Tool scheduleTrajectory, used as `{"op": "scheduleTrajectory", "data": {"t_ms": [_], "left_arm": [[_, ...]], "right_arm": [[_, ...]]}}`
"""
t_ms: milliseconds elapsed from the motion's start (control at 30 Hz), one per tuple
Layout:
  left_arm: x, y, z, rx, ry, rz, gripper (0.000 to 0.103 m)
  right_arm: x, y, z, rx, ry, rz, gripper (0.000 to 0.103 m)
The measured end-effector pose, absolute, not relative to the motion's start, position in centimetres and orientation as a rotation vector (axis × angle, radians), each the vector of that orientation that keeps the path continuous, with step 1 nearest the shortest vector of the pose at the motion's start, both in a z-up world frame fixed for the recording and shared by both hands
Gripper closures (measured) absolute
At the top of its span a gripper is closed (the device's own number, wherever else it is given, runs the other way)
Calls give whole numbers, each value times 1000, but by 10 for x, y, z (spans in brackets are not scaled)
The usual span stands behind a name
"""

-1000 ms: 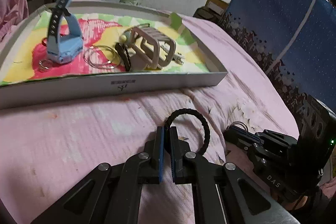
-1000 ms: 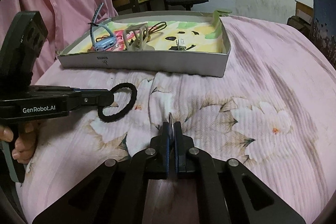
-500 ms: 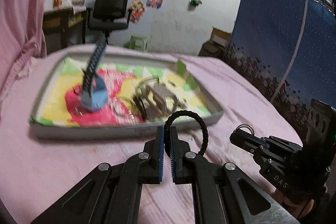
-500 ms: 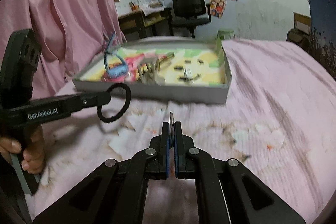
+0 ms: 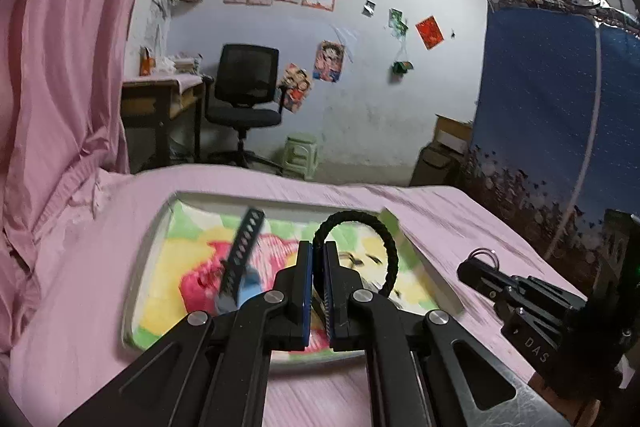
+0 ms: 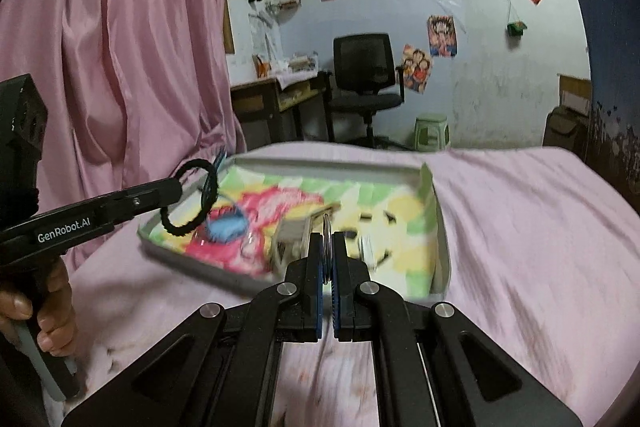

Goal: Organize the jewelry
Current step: 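Carry both held items into the tray and open both tools to release them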

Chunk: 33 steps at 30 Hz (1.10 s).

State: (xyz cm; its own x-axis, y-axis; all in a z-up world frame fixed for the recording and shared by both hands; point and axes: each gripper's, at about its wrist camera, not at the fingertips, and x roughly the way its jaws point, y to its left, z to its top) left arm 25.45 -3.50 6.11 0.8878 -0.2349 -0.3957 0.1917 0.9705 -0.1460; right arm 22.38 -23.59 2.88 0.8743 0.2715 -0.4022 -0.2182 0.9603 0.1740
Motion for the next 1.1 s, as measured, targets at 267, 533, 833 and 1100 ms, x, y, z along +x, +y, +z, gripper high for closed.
{"op": "scheduleTrajectory", "data": {"t_ms": [267, 533, 833, 1100], "left_arm": [[288, -50, 50, -8, 360, -138, 98], [322, -42, 31, -31, 414, -96, 98], [354, -45, 14, -31, 570, -105, 98], [371, -58, 4, 61, 735, -144, 97]], "right_arm": [[267, -227, 42, 109, 359, 226, 100], [310, -223, 32, 120, 373, 199, 100], [346, -223, 3, 144, 504, 181, 100], [366, -216, -25, 125, 687, 198, 100]]}}
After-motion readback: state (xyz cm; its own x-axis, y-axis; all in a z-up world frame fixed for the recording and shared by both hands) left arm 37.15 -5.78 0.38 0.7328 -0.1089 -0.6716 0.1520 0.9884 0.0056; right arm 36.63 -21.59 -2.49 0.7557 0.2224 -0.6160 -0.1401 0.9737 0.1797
